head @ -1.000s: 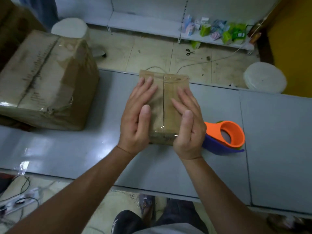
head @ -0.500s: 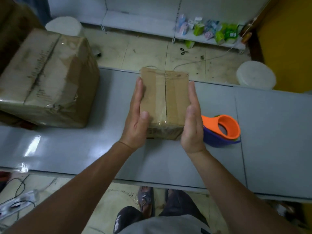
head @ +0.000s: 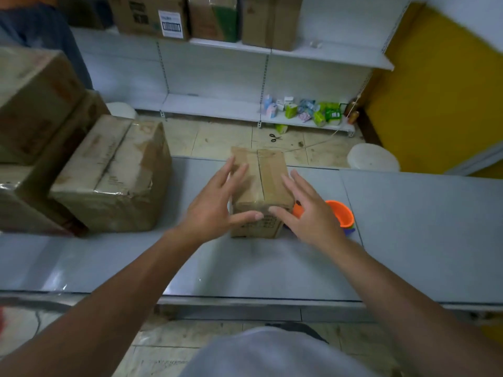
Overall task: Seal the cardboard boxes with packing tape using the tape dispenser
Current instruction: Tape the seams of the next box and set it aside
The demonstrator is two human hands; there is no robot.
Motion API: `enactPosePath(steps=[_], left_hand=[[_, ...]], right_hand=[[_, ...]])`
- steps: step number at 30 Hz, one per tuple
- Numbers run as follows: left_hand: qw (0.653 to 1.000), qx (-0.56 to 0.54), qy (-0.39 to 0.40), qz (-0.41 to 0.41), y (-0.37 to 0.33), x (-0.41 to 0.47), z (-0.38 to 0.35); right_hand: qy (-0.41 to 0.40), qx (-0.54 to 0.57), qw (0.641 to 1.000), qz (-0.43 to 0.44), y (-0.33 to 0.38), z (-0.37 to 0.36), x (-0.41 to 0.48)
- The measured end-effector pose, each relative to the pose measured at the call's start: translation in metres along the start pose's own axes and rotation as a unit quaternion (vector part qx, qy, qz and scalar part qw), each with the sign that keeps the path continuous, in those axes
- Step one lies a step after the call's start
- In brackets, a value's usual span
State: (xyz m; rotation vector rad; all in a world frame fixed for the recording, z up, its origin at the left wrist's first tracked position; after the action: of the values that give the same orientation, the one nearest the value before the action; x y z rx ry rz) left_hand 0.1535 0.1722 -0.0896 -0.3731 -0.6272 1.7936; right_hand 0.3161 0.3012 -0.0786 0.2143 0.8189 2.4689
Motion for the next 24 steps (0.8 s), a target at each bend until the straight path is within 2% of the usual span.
enactPosePath(steps=[1,3,7,11,14,16,18,20,24], left_hand=[[0.999,0.031,-0.007,-0.018,-0.005,0.002,0.001],[0.994,0.093,-0.007,-0.061,-0.012,0.010,-0.001],[0.990,0.104,-0.014,-0.092,-0.001,0.017,-0.016],[0.988,0.096,0.006,-0.120,0.010,0.014,-0.021],[0.991,0.070,0.038,-0.111,0.010,0.008,-0.015],[0.996,0.009,0.019,-0.082,0.005,0.000,-0.012],[0.993,-0.109,-0.035,0.006,-0.004,-0.011,-0.010],[0.963,-0.234,-0.086,0.107,-0.017,-0.021,-0.015],[0.891,-0.408,-0.118,0.161,-0.032,-0.017,-0.044]], right_hand=[[0.015,-0.085,0.996,0.009,0.004,0.006,0.001],[0.030,-0.177,0.984,0.011,0.010,0.014,0.008],[-0.055,-0.224,0.969,0.091,0.008,0.003,0.014],[-0.099,-0.179,0.970,0.132,-0.011,-0.012,0.007],[-0.085,-0.032,0.988,0.127,-0.013,-0.018,0.000],[-0.061,0.096,0.992,0.063,-0.017,-0.022,-0.006],[-0.104,0.117,0.987,-0.018,-0.022,-0.019,-0.011],[-0.144,0.021,0.989,-0.037,-0.021,-0.010,-0.014],[-0.123,-0.129,0.984,0.017,-0.015,0.003,-0.004]])
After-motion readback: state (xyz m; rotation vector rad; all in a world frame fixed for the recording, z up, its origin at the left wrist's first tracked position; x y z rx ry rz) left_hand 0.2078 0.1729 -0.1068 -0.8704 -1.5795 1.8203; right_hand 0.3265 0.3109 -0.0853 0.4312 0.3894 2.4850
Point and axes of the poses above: each hand's wrist, its own x-axis towards the middle knuckle, its own z-axis out of the back of the hand, y = z × x, the point moved 3 cm from there along x, towards the middle knuckle, and after that the axes turned 8 degrees about y, right-handed, at the moved point
